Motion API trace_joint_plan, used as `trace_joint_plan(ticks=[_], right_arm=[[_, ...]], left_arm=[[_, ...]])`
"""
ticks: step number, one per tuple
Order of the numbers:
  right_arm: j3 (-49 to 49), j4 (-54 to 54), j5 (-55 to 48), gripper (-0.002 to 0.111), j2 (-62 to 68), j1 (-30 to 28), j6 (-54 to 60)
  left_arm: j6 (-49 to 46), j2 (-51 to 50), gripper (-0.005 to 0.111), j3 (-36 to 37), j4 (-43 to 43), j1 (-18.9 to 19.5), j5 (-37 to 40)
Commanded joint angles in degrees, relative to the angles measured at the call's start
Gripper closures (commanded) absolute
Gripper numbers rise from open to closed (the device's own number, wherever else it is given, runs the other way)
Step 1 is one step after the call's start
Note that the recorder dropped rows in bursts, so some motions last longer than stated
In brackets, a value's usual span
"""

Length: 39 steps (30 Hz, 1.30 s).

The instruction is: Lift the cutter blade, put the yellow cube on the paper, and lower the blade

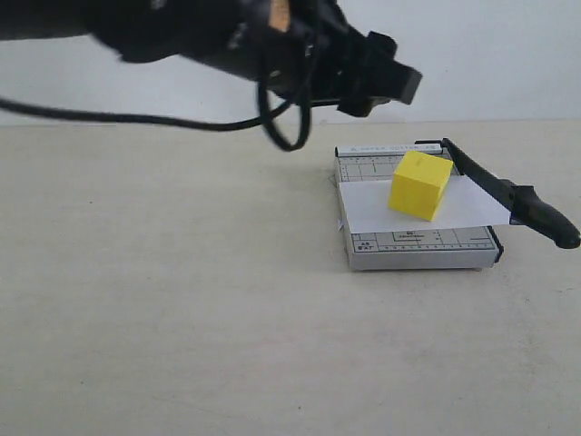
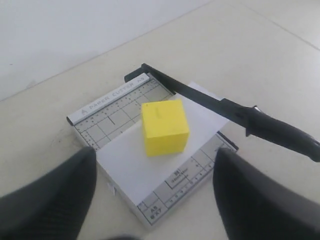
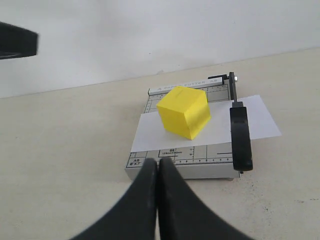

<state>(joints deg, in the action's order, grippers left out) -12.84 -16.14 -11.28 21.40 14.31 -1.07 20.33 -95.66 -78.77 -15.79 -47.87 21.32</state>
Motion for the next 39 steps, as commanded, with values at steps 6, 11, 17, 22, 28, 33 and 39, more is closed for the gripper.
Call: trace_joint_plan(ticks=[6,11,17,22,28,33,39], right_arm=[[0.2,-0.1,0.4,0.108,-0.1,0.1,0.6],[0.2,-0.1,0.4,0.108,-0.1,0.1,0.6],[0.2,-0.1,1.8,0.108,-0.1,0.1,0.6],[0.2,-0.1,3.2,0.108,-0.1,0.1,0.5],[0.2,-0.1,4.0,0.108,-0.1,0.1,0.5],[0.2,-0.1,3.8,0.108,-0.1,0.1,0.4],[0.2,-0.1,3.7,0.108,-0.1,0.1,0.3]], left_arm=[[5.9,26.6,0.044,34.5,0.8,0.2,-23.8],[5.9,39.4,0.044,49.8,3.7,0.2,-30.6],[5.9,53.5,0.044,65.0,9.5,0.2,-36.2],[5.9,63.1,0.044,74.3,12.5,0.2,-38.0],[5.7,71.2,0.044,78.8,14.9,0.2,-34.8],[4.4,74.9,0.044,78.8,14.8,0.2,-29.5],[4.0,75.2,0.044,78.8,14.8,0.2,-27.1]])
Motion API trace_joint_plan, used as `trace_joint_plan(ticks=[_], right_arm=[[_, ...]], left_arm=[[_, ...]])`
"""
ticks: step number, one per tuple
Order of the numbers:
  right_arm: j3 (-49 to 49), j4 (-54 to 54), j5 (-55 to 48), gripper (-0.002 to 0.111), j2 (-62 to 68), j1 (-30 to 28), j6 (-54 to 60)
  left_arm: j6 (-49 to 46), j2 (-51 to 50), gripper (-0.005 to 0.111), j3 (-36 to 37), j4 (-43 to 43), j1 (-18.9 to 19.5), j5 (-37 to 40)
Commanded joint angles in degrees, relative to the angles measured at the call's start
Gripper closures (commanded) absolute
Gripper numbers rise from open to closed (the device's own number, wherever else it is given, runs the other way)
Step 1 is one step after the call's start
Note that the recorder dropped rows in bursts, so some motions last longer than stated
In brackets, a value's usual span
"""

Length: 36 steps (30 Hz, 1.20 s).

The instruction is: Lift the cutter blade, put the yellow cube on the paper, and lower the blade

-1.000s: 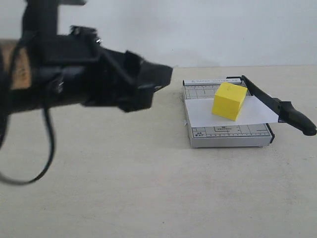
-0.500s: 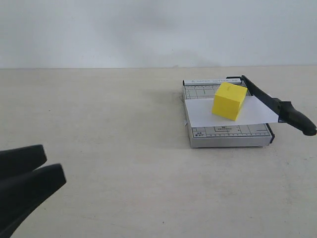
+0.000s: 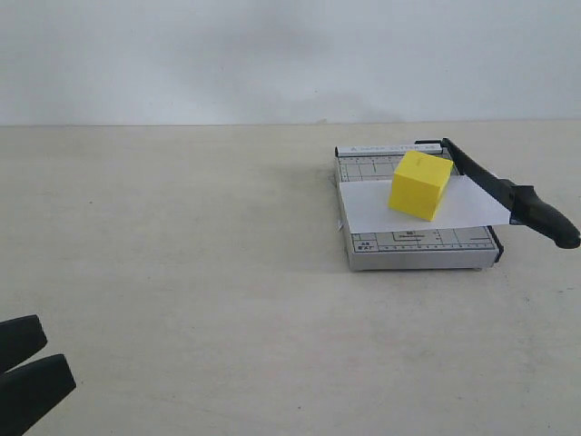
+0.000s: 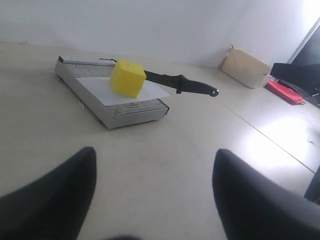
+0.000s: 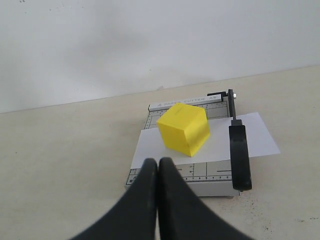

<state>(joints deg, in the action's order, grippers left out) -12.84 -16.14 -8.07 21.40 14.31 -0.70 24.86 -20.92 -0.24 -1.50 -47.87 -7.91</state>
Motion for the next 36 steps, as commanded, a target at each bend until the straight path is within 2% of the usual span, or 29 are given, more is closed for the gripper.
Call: trace_joint_plan(ticks=[1,19,26,31,36], right_arm=[[0.2,-0.1,0.5,0.108,-0.1,0.1,-0.1],[0.2,-0.1,0.5,0.108,-0.1,0.1,-0.4],[0.2,-0.1,0.0,0.108,-0.1,0.1,-0.4],[0.2,-0.1,-0.3,0.108,-0.1,0.1,-0.5],[0.2,-0.1,-0.3,0.108,-0.1,0.1,-0.5]], left_arm=[[-0.6,0.5,0.044,0.2,0.5,0.2,2.7],[-0.6,0.5,0.044,0.2,0.5,0.2,4.0],[-0.6,10.7,0.044,0.2,0.5,0.3,4.1],[-0.6,20.9,0.044,0.2,0.5,3.5,4.1],[-0.6,20.9,0.044,0.2,0.5,11.3,3.5]])
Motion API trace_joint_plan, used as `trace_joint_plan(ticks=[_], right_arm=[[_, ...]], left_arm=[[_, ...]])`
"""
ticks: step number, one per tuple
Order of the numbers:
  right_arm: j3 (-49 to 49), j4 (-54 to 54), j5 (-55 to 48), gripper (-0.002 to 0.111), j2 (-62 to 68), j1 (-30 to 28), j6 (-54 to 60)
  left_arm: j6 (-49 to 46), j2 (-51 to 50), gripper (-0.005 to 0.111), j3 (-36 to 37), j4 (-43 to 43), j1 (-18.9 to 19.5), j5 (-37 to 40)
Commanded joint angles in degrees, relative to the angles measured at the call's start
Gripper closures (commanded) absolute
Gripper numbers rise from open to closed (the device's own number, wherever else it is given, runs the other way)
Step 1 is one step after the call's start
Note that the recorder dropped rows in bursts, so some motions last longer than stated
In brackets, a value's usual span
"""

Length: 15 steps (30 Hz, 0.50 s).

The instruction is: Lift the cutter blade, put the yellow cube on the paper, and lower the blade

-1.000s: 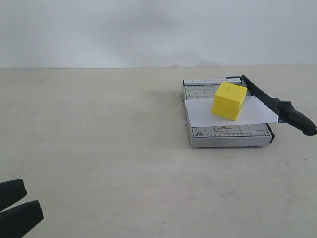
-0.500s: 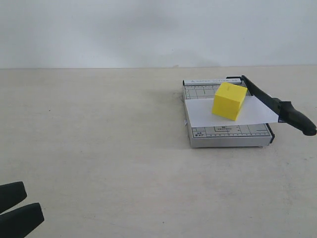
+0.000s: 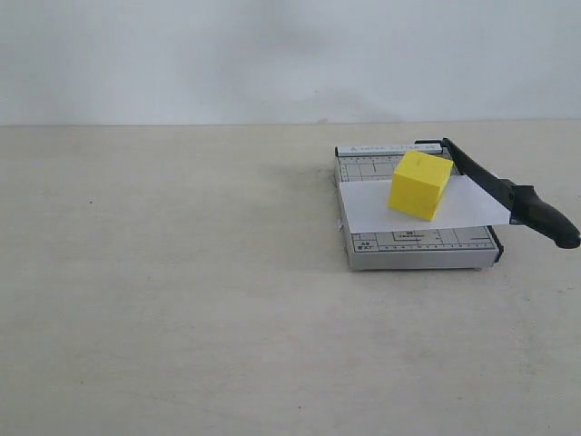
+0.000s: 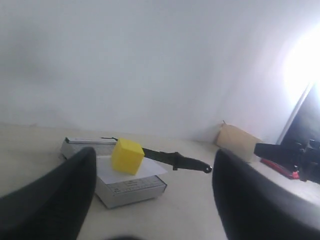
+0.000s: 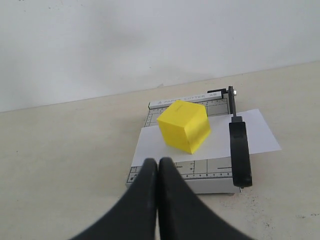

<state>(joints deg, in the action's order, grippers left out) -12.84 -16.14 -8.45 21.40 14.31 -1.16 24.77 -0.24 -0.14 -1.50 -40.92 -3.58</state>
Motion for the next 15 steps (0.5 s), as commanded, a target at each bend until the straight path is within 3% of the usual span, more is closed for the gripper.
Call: trace_joint_plan(ticks=[1,3,15], right_arm=[[0.2,-0.1,0.1,0.108,-0.1,0.1,-0.1],[0.2,-0.1,0.3,0.108,-0.1,0.1,0.2],[0.2,-0.1,0.8,0.108,-0.1,0.1,0.3]], left_arm=[[-0.5,0.2,0.044,0.1,0.5,5.4,-0.8],[-0.5,0.2,0.044,0.1,0.5,7.6,-0.8],[-0.5,0.2,0.044,0.1,0.5,7.8,-0.8]])
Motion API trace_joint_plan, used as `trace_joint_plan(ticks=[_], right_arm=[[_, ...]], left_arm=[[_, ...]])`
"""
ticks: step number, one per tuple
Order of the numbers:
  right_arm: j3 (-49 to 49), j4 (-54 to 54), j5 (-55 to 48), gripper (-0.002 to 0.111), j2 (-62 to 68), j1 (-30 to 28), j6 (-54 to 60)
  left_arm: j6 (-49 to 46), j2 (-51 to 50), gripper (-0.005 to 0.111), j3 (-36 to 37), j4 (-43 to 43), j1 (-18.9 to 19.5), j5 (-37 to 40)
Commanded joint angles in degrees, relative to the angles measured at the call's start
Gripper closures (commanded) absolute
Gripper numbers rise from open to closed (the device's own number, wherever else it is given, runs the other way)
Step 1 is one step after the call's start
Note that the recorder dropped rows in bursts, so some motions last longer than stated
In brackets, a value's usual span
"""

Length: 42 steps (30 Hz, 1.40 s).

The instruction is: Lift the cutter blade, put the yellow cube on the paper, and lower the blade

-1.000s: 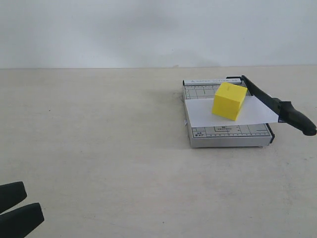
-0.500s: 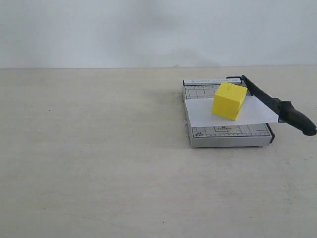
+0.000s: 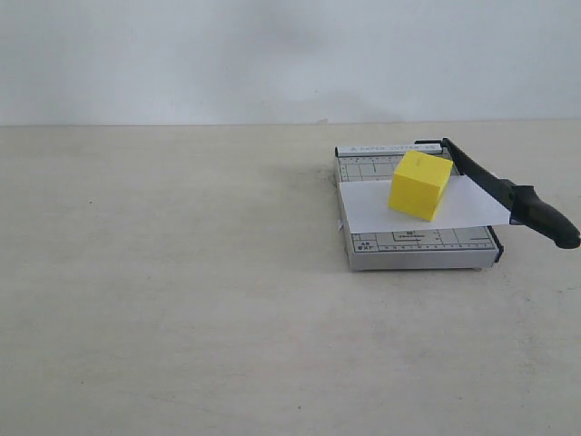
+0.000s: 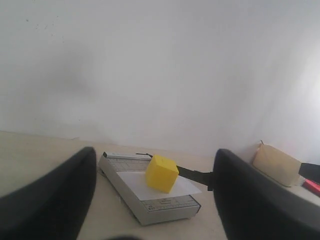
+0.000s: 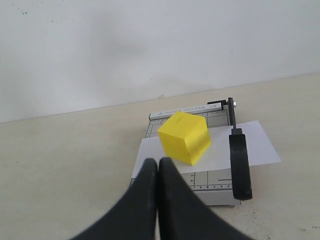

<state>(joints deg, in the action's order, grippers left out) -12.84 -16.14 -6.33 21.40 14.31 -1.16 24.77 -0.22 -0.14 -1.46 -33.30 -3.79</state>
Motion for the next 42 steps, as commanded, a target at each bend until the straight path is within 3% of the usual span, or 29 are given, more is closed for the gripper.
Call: trace_joint_plan(ticks=[1,21,30,42], right_arm=[[0.2,-0.1,-1.8,0.108,-0.1,0.1,0.4],[0.2,0.0,-1.6,0.108,-0.1,0.1,-1.1],[0.2,-0.1,-1.6,0.108,-0.1,0.1,-1.8],[0.2,-0.1,-2.1,0.108,-0.1,0.1,-4.2]], left_arm=[[-0.5,0.2,0.044,0.1,0.5,0.1,-0.6],[-0.5,0.2,0.044,0.1,0.1,0.1,0.4],[-3.1,0.2,0.044,0.1,-9.6,0.1,0.4],[-3.4,0.2,0.044,0.1,-9.9,0.1,0.4]])
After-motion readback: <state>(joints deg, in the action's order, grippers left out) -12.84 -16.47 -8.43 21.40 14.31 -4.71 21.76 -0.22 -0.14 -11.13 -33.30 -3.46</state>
